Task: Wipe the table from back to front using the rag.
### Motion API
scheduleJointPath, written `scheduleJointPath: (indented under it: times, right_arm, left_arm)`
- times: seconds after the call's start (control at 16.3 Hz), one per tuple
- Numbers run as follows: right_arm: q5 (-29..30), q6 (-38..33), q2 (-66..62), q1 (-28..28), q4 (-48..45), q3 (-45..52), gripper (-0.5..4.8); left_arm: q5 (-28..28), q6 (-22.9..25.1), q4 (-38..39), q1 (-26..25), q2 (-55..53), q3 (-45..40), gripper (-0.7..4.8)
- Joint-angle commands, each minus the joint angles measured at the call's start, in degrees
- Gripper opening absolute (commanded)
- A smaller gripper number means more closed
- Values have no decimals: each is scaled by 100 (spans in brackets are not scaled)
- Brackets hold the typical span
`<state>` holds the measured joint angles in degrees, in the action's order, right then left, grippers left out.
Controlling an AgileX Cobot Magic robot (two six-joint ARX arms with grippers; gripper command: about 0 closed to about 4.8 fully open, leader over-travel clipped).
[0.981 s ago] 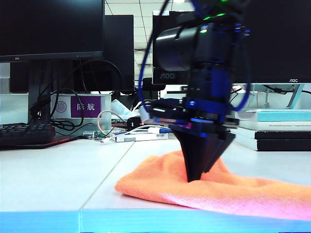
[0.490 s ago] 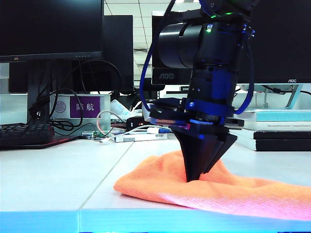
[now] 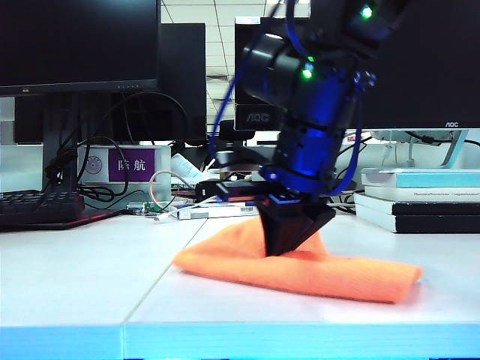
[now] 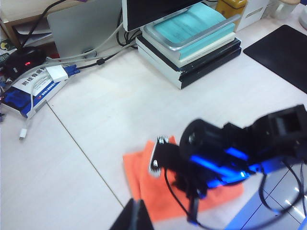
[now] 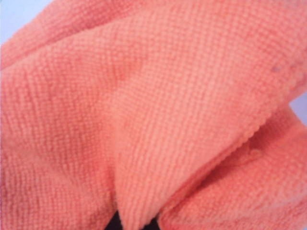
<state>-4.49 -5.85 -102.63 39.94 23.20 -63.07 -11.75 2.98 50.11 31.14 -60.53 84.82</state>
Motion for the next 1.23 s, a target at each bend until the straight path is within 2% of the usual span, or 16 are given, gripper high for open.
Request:
scheduleJointPath:
  times: [0.06, 0.25, 0.37, 0.55, 0.86, 1.23]
  right_arm:
    - [-203, -35, -105, -328, -68, 74, -1]
    - [-184, -11, -109, -608, -284, 72, -1]
    - [-186, 31, -164, -804, -791, 63, -1]
    - [-197, 160, -286, -846, -1038, 61, -1]
    - [-192, 208, -529, -1014, -1156, -68, -1]
    - [-192, 544, -918, -1213, -1099, -789, -1]
  left_arm:
    - [-7, 2, -31, 7, 11, 22, -6]
    - [-4, 4, 2, 7, 11, 22, -5]
    - [-4, 2, 4, 7, 7, 22, -5]
    - [-4, 0, 39, 7, -39, 22, -6]
    - [-9, 2, 48, 9, -90, 22, -5]
    - [-9, 0, 46, 9, -122, 22, -5]
